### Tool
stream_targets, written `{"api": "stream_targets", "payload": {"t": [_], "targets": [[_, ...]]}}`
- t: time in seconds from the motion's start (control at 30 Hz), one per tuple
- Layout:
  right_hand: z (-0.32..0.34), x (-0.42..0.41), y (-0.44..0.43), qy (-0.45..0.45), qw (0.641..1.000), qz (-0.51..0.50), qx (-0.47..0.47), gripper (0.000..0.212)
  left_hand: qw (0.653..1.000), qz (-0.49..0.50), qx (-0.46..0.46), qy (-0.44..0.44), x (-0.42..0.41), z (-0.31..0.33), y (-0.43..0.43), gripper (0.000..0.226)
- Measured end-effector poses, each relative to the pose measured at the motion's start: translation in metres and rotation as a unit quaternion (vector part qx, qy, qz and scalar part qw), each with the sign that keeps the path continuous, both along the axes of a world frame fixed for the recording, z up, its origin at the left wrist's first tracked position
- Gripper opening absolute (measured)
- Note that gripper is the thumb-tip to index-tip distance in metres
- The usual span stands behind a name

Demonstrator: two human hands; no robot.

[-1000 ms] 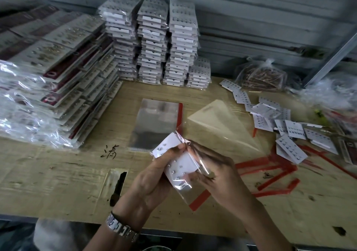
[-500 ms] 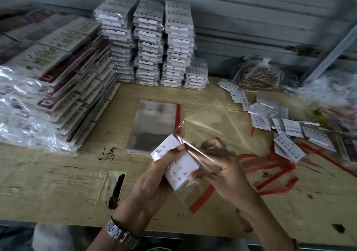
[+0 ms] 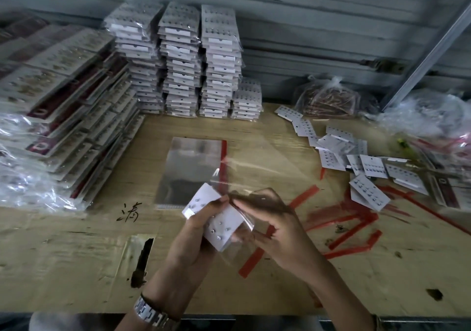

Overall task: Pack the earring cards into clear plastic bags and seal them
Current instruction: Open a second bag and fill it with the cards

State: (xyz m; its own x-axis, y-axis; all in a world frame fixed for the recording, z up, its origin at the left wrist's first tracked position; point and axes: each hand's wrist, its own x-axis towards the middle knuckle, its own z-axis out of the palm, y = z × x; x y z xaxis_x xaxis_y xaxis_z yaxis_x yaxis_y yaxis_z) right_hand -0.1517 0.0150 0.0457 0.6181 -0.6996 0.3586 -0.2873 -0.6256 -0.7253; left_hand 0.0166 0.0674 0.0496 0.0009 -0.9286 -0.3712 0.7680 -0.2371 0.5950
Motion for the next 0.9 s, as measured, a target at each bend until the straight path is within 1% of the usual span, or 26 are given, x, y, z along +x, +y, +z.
{"api": "stream_targets", "payload": {"t": [0.03, 0.07, 0.13, 0.17, 0.23, 0.27, 0.3, 0.33, 0.4, 0.5, 0.6, 0.73, 0.83, 0.9], "targets": [[0.003, -0.002, -0.001, -0.01, 1.0, 0.005, 0.017, 0.058, 1.0, 0.019, -0.002, -0.007, 0.003, -0.004, -0.002, 0.046], [0.007, -0.005, -0.003, -0.029, 0.999, 0.008, 0.038, 0.051, 0.999, 0.038, -0.012, -0.015, 0.007, -0.008, -0.004, 0.042], [0.012, -0.018, -0.014, -0.082, 0.993, -0.019, 0.079, 0.033, 0.996, 0.075, -0.045, -0.032, 0.017, -0.016, -0.007, 0.025], [0.012, -0.026, -0.023, -0.11, 0.988, -0.066, 0.086, 0.024, 0.993, 0.089, -0.064, -0.04, 0.022, -0.018, -0.007, 0.018], [0.006, -0.046, -0.045, -0.14, 0.964, -0.214, 0.071, 0.012, 0.988, 0.112, -0.092, -0.048, 0.03, -0.02, -0.006, 0.016], [0.001, -0.057, -0.059, -0.129, 0.947, -0.291, 0.043, 0.01, 0.987, 0.121, -0.094, -0.05, 0.034, -0.02, -0.005, 0.017], [-0.004, -0.069, -0.072, -0.099, 0.93, -0.355, 0.005, 0.009, 0.986, 0.13, -0.091, -0.054, 0.037, -0.02, -0.004, 0.017], [-0.008, -0.08, -0.085, -0.052, 0.912, -0.404, -0.041, 0.01, 0.985, 0.137, -0.089, -0.06, 0.039, -0.021, -0.003, 0.018], [-0.013, -0.101, -0.106, 0.069, 0.881, -0.454, -0.115, 0.015, 0.983, 0.145, -0.089, -0.072, 0.043, -0.022, -0.002, 0.022], [-0.016, -0.119, -0.127, 0.216, 0.852, -0.461, -0.119, 0.028, 0.982, 0.151, -0.082, -0.079, 0.043, -0.021, 0.0, 0.022], [-0.019, -0.124, -0.138, 0.301, 0.832, -0.453, -0.106, 0.034, 0.982, 0.157, -0.069, -0.075, 0.044, -0.021, 0.001, 0.018], [-0.022, -0.127, -0.145, 0.344, 0.821, -0.441, -0.114, 0.03, 0.985, 0.156, -0.04, -0.069, 0.045, -0.021, 0.004, 0.033], [-0.025, -0.132, -0.149, 0.347, 0.829, -0.417, -0.134, 0.02, 0.984, 0.162, -0.035, -0.066, 0.047, -0.023, 0.005, 0.031], [-0.026, -0.135, -0.15, 0.324, 0.839, -0.403, -0.171, 0.014, 0.983, 0.165, -0.035, -0.069, 0.049, -0.025, 0.006, 0.03]]}}
